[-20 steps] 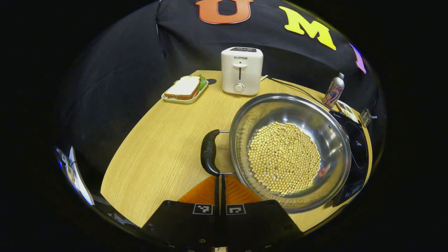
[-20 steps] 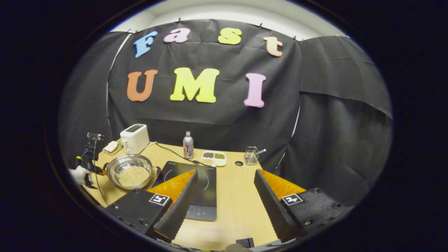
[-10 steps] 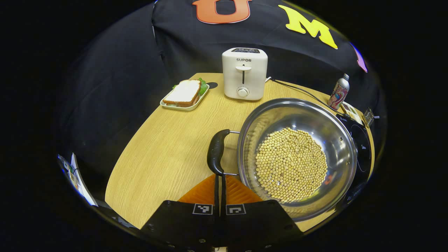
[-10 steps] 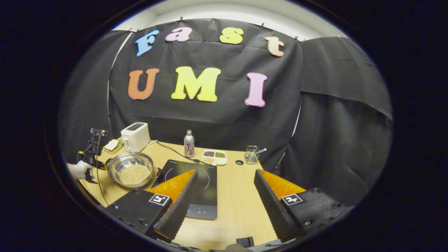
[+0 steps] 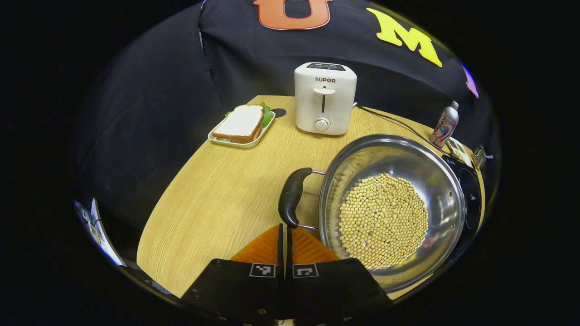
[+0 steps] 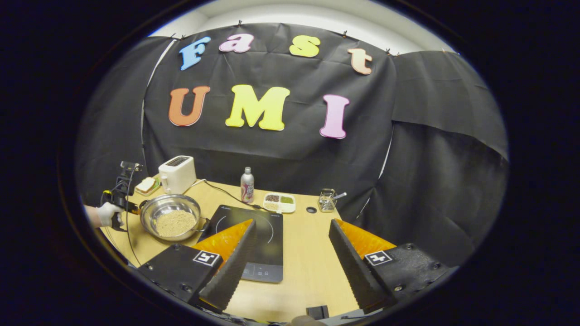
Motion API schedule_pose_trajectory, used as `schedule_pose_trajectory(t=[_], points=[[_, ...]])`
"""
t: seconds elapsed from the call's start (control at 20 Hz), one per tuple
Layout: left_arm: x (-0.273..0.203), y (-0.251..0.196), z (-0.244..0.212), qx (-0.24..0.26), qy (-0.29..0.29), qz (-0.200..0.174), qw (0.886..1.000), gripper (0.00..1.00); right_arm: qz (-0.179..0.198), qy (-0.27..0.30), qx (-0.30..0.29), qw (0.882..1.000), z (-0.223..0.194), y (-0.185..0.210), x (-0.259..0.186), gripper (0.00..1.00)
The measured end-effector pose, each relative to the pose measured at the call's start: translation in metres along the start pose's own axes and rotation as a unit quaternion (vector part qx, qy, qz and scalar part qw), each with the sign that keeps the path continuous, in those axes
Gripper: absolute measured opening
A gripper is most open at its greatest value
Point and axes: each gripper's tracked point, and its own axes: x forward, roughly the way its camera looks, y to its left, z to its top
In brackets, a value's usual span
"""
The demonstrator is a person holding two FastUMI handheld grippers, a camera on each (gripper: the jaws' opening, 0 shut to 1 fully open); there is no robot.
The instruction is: First push the handle of the pot to place it horizontally, then grasp the pot with both hands and set it on the induction cooktop.
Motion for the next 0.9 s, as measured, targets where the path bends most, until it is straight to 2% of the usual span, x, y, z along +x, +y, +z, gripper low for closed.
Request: schedule_pose_trajectory(t=[0.15,0.25,0.3,0.35,0.4,0.45,0.55,0.6,0.65,0.7,0.75,0.85,0.9], points=[[-0.012,0.006,0.000,-0.005,-0.017,-0.005,1.000,0.00,0.011,0.006,0.007,1.000,-0.005,0.015,0.007,0.99],[-0.022,0.016,0.007,0.003,-0.041,-0.001,0.999,0.00,0.035,0.022,0.012,0.999,-0.016,0.036,0.016,0.99],[-0.028,0.016,0.011,0.004,-0.054,-0.013,0.998,0.00,0.048,0.031,0.018,0.998,-0.022,0.047,0.021,0.99],[-0.035,0.012,0.017,0.006,-0.064,-0.031,0.997,0.11,0.060,0.039,0.024,0.997,-0.026,0.058,0.027,1.00],[-0.039,0.009,0.020,0.009,-0.070,-0.045,0.996,0.01,0.073,0.046,0.028,0.996,-0.031,0.069,0.034,0.98],[-0.045,0.008,0.024,0.016,-0.074,-0.056,0.996,0.11,0.082,0.055,0.031,0.995,-0.036,0.081,0.041,0.98],[-0.048,0.013,0.030,0.043,-0.085,-0.051,0.994,0.63,0.107,0.067,0.037,0.991,-0.043,0.108,0.056,0.98],[-0.050,0.013,0.034,0.054,-0.090,-0.050,0.993,0.73,0.119,0.073,0.037,0.989,-0.045,0.123,0.065,0.99],[-0.050,0.008,0.039,0.063,-0.095,-0.053,0.992,0.67,0.130,0.080,0.036,0.988,-0.049,0.136,0.078,1.00],[-0.050,0.002,0.044,0.069,-0.098,-0.058,0.991,0.92,0.138,0.091,0.033,0.986,-0.054,0.149,0.090,0.97],[-0.049,-0.003,0.047,0.073,-0.099,-0.062,0.990,0.97,0.147,0.097,0.030,0.984,-0.058,0.162,0.102,0.97],[-0.043,-0.015,0.052,0.085,-0.095,-0.065,0.990,0.98,0.160,0.117,0.032,0.980,-0.065,0.187,0.128,1.00],[-0.042,-0.022,0.055,0.092,-0.096,-0.068,0.989,0.98,0.169,0.128,0.035,0.977,-0.070,0.201,0.142,0.96]])
